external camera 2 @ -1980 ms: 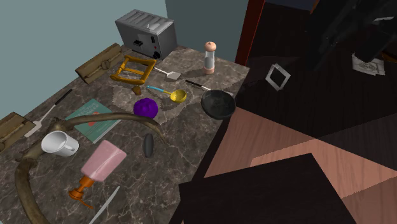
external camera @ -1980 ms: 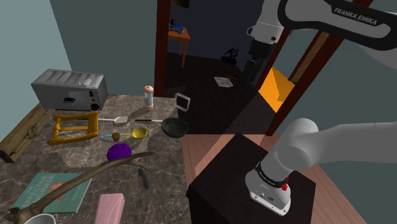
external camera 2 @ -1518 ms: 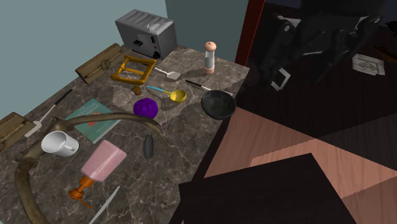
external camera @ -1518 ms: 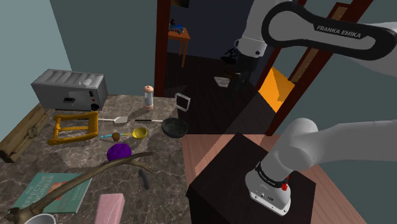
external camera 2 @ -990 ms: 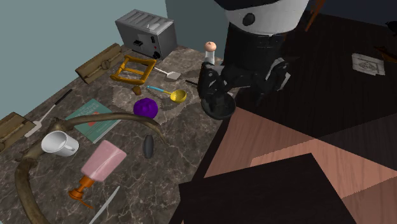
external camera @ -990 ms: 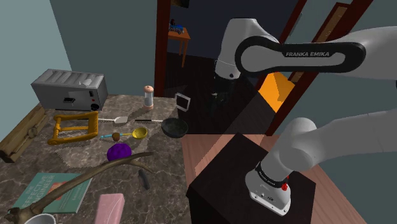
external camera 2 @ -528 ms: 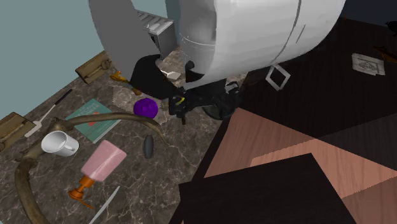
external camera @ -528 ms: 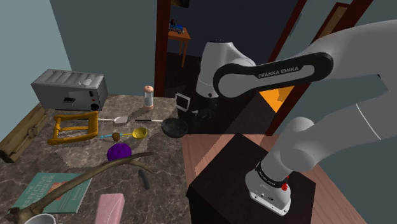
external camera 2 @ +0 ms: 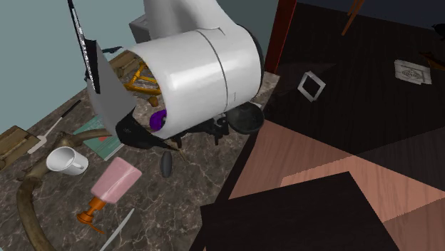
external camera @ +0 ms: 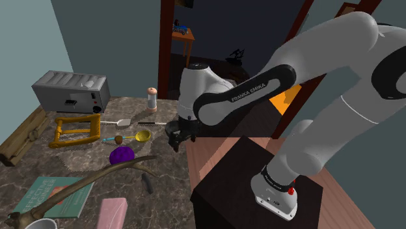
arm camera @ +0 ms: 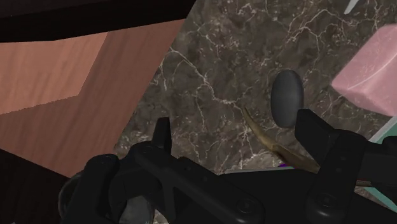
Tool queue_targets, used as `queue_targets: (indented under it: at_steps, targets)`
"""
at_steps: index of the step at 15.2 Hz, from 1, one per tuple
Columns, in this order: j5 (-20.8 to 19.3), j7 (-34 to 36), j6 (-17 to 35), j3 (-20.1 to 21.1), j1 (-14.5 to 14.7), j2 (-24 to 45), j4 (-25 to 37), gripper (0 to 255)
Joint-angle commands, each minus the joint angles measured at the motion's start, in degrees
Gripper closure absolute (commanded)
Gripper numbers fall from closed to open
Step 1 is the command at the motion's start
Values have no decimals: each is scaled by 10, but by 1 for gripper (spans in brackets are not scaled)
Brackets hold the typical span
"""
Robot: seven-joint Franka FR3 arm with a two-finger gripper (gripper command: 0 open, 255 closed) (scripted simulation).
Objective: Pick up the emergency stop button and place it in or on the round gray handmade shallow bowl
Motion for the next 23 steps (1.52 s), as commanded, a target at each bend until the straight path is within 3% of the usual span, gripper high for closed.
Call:
queue_targets:
  at_steps: [1,6,13,17,23]
  targets:
    - [-19,32,34,14,-2,49,15,0]
    - [-100,133,99,26,10,181,74,0]
    - [-205,255,143,-19,80,354,190,0]
    - [-233,295,150,-47,122,438,266,0]
    - [-248,305,181,-64,137,479,276,0]
